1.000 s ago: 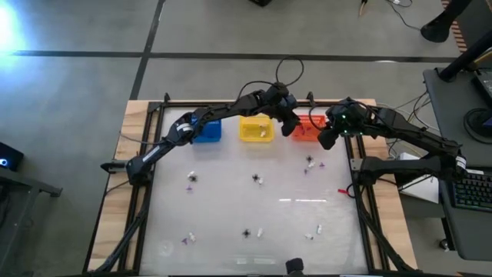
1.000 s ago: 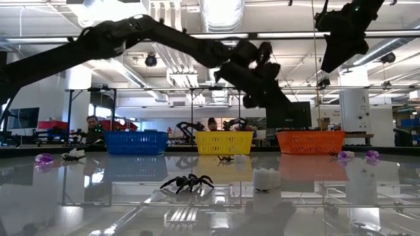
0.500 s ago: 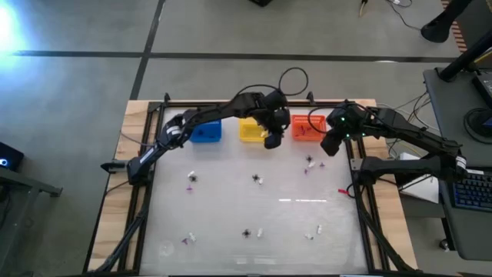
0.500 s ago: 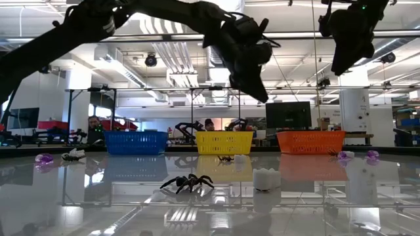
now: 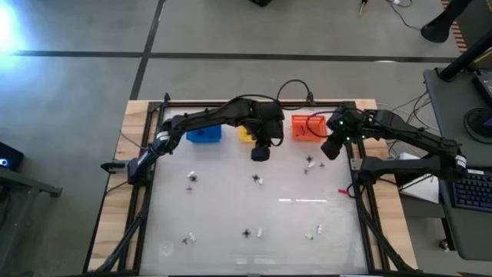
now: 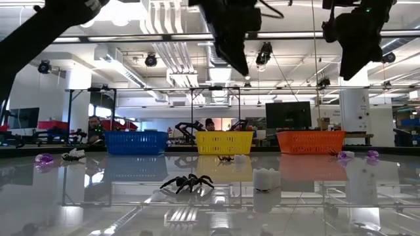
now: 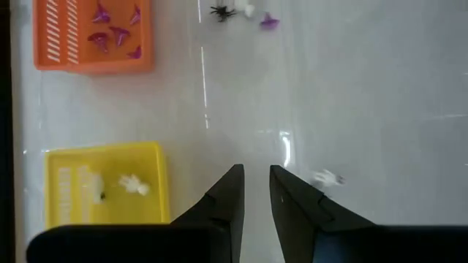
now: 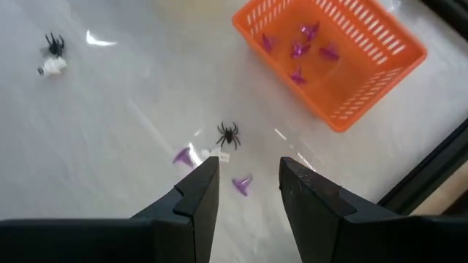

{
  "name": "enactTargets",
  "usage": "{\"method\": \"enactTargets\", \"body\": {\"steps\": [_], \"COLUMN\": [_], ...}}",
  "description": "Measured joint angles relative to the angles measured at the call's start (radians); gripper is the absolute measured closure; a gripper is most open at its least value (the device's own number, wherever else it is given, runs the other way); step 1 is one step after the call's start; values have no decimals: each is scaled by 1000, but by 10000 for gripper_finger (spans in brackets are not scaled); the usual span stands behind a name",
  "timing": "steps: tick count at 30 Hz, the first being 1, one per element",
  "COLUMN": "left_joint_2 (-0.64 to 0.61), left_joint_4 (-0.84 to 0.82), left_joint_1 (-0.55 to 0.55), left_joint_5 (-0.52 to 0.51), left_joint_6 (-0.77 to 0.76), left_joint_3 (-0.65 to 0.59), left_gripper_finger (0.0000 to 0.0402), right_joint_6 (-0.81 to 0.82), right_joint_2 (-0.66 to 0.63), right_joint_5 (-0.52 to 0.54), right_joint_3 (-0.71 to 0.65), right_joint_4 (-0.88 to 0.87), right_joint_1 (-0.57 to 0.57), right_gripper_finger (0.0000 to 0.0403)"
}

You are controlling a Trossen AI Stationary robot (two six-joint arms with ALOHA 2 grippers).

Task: Sort Halloween decoration
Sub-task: Put the white skeleton toy into the yellow basket

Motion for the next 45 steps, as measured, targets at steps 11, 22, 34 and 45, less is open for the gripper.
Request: {"method": "enactTargets", "body": {"steps": [11, 22, 34, 45], "left_joint_2": [-109, -195, -344, -378], "left_joint_4": [-198, -320, -346, -346], "left_joint_1": [-110, -229, -448, -641], "left_joint_5": [-181, -256, -361, -499], "left_joint_6": [-84, -213, -466, -570], "left_joint_3": [-1, -2, -6, -23], "left_gripper_finger": [354, 354, 354, 354], "right_joint_6": [149, 394, 442, 437], "right_joint_2": [0, 0, 0, 29], "right_joint_5": [3, 9, 11, -72], "right_joint_3": [-71, -111, -165, -174], "right_joint_4": [5, 28, 65, 134], "right_joint_1": [156, 387, 419, 449], "right_gripper_finger": [266, 266, 266, 266]}}
